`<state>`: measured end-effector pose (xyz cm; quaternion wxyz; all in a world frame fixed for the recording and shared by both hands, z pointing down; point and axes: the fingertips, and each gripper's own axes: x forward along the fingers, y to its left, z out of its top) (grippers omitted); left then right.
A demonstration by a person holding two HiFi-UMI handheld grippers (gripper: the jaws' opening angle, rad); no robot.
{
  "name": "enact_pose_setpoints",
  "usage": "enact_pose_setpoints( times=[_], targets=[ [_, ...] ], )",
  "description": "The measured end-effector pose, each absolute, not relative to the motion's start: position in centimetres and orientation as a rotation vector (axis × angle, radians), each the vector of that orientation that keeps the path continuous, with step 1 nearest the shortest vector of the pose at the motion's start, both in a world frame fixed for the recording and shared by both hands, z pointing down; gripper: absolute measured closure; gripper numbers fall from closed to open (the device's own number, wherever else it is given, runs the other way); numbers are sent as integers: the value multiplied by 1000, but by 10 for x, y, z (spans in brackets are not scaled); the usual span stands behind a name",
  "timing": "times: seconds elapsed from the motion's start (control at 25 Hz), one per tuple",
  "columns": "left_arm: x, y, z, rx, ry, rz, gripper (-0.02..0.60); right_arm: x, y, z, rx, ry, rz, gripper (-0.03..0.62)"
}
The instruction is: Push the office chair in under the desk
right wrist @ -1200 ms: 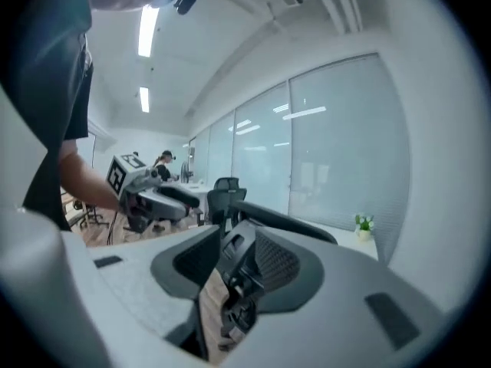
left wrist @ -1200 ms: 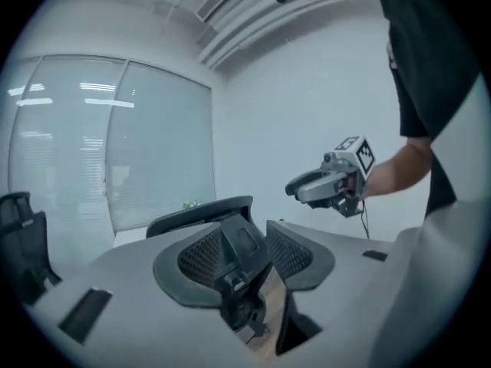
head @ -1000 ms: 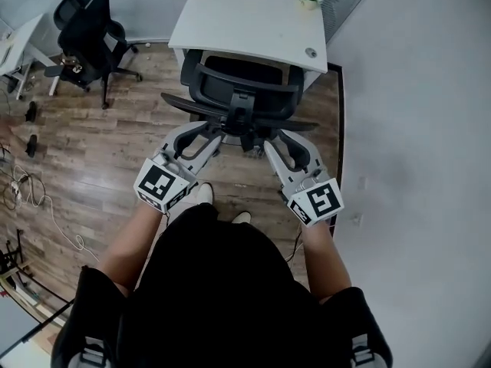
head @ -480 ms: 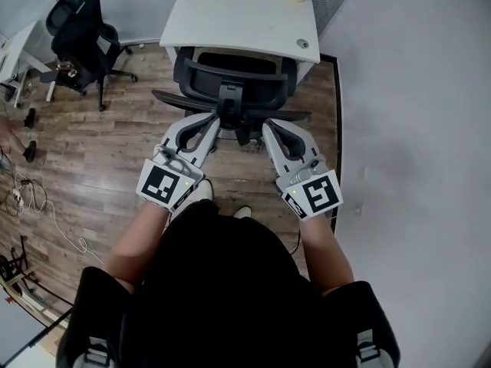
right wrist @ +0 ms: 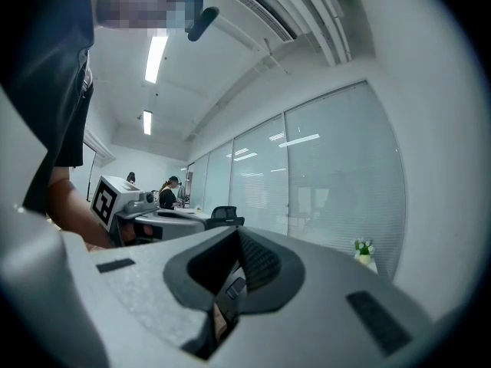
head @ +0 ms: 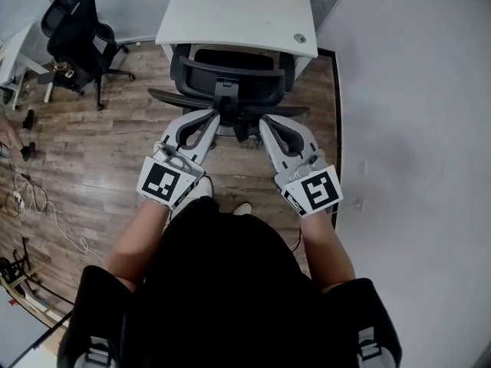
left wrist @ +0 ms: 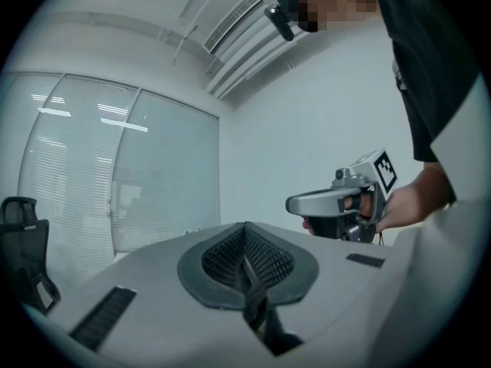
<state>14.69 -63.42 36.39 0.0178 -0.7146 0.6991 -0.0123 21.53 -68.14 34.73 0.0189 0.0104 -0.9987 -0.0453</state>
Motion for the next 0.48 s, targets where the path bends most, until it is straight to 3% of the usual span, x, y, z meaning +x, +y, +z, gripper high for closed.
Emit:
enact_pose_setpoints(
  times=[0.48],
  targets=[
    [147,-640,364,-2228,2162,-56,588,215,-684,348,39,-3089,-144,591]
  ],
)
